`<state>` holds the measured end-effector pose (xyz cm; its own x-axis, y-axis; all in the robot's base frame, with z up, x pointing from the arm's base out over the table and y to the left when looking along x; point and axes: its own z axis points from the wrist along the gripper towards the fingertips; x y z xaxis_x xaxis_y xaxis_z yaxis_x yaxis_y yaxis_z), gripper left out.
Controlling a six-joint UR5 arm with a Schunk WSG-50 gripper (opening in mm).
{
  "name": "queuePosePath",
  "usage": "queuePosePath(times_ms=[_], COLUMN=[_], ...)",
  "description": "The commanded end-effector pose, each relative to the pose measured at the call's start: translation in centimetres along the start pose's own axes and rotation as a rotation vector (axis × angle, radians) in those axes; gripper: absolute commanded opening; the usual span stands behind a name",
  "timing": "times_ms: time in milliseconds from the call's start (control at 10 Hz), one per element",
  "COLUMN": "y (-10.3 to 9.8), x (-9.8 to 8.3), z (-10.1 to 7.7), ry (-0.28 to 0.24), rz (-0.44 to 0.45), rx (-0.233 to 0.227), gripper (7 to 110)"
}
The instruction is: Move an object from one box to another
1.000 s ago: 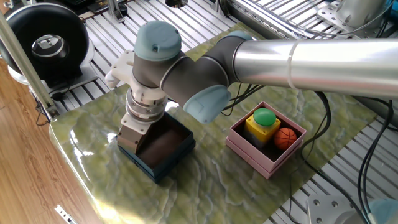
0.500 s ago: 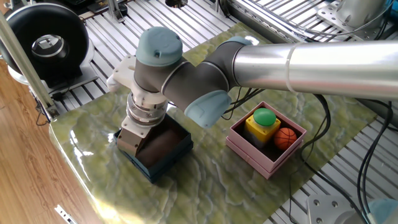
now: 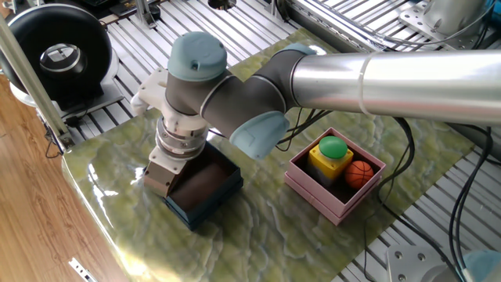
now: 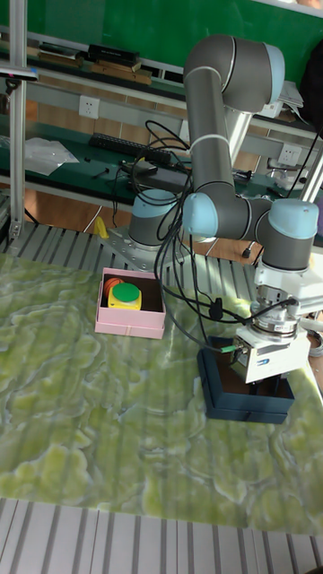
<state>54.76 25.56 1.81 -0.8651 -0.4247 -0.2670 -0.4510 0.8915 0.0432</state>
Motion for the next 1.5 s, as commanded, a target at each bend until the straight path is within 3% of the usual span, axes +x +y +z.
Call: queuePosePath(times_ms=[0, 1400], y=[0.8, -0.4], x=[-0.4, -1.3], z=[0.1, 0.8], ry=[-0.016, -0.044], rz=[-0.022, -0.041], rx=[-0.037, -0.054], gripper=[44, 44])
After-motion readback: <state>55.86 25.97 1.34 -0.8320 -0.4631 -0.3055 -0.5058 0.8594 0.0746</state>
